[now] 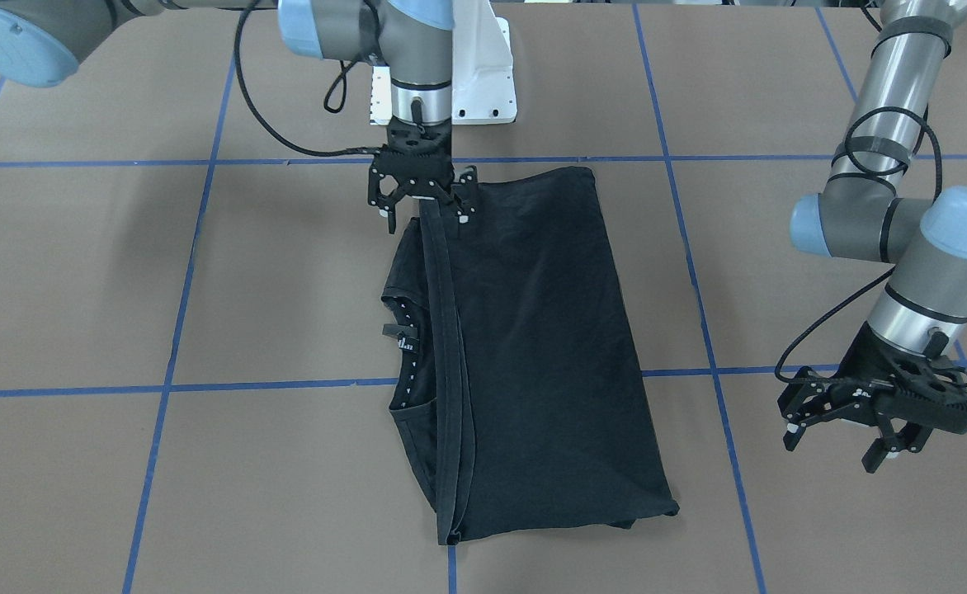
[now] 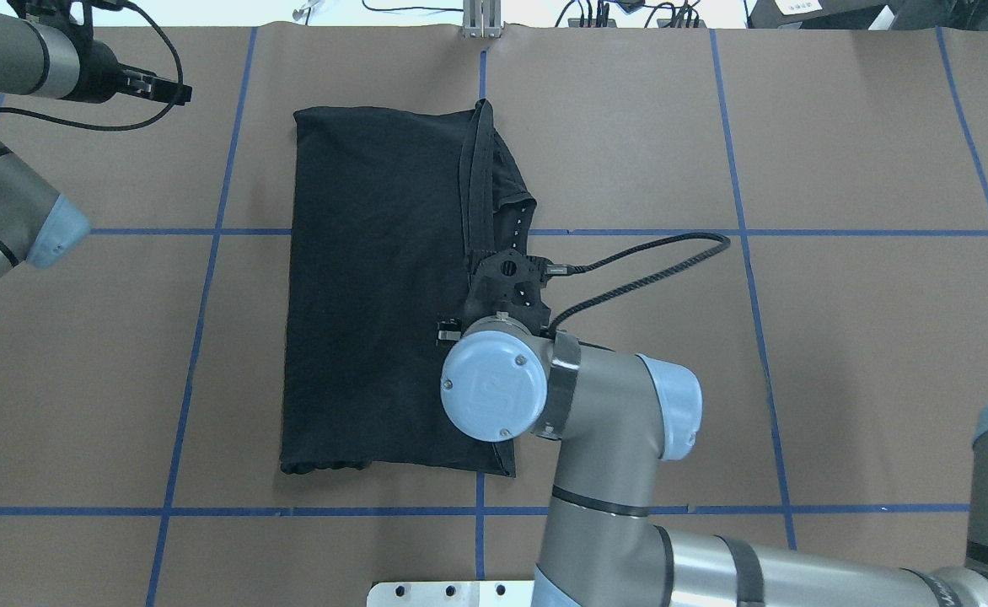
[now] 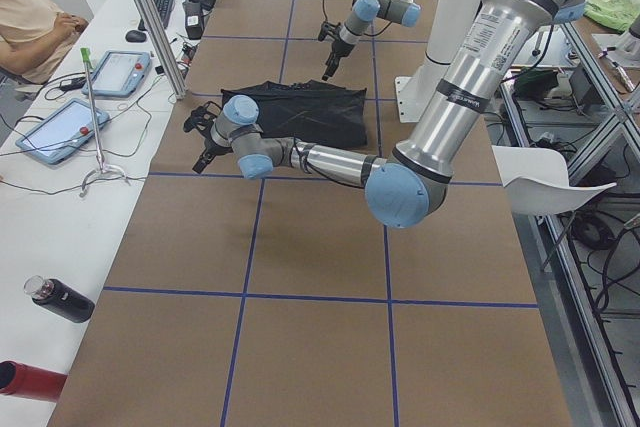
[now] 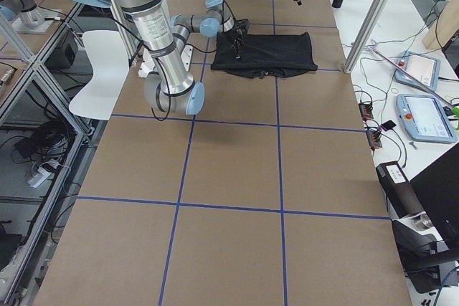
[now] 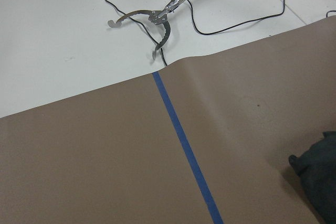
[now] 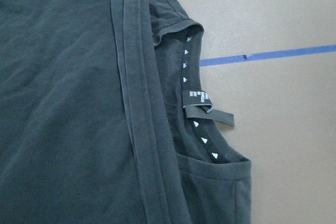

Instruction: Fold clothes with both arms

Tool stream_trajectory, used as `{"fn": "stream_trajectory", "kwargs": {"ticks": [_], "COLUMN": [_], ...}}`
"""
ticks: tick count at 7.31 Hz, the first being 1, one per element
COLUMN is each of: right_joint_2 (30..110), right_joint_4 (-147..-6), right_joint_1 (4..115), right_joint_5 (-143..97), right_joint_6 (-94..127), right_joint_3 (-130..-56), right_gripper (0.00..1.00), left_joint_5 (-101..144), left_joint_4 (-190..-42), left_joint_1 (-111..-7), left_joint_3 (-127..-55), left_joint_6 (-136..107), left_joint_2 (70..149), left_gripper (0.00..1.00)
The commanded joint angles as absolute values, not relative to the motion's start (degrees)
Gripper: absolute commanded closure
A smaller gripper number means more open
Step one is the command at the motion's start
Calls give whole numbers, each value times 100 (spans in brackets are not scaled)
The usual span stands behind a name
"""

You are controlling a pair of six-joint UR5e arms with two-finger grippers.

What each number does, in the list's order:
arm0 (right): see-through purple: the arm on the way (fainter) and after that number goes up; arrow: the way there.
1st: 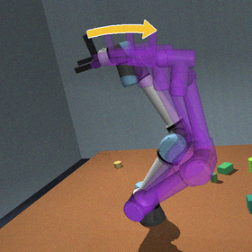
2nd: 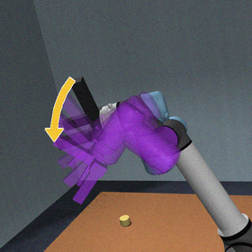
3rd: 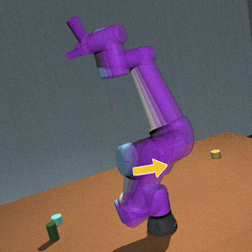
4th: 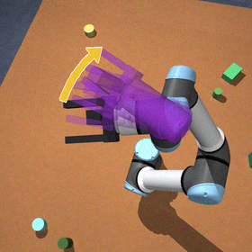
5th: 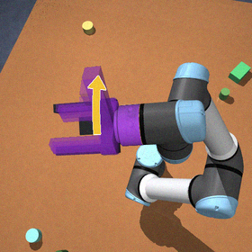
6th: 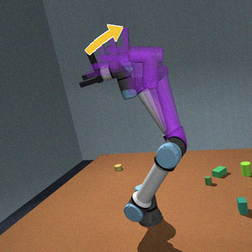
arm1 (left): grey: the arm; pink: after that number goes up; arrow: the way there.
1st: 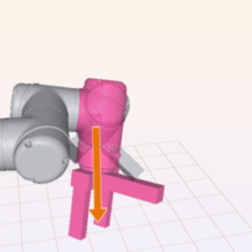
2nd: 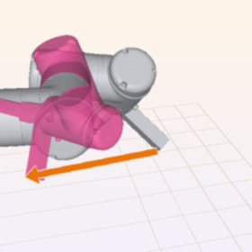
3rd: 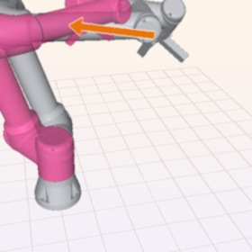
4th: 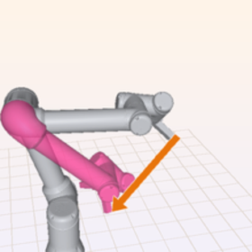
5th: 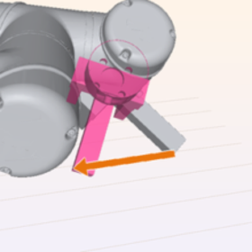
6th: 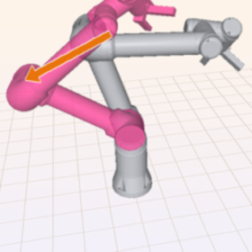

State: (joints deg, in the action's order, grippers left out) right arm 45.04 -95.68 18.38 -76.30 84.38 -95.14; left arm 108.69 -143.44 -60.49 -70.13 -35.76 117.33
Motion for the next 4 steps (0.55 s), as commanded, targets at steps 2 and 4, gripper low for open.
{"fn": "stream_trajectory", "kwargs": {"ticks": [2, 4], "right_joint_2": [3105, 3103], "right_joint_4": [-9721, -9975], "right_joint_1": [2267, 2303], "right_joint_5": [-8059, -8086], "right_joint_6": [7922, 7673], "right_joint_3": [-7213, -6918], "right_gripper": [0, 0], "left_joint_5": [10872, 10872], "left_joint_4": [-14344, -14344], "left_joint_1": [-6038, -6038], "left_joint_3": [-7031, -7023], "left_joint_6": [-3604, -3612], "left_joint_2": [11733, 11733], "left_gripper": [0, 0]}}
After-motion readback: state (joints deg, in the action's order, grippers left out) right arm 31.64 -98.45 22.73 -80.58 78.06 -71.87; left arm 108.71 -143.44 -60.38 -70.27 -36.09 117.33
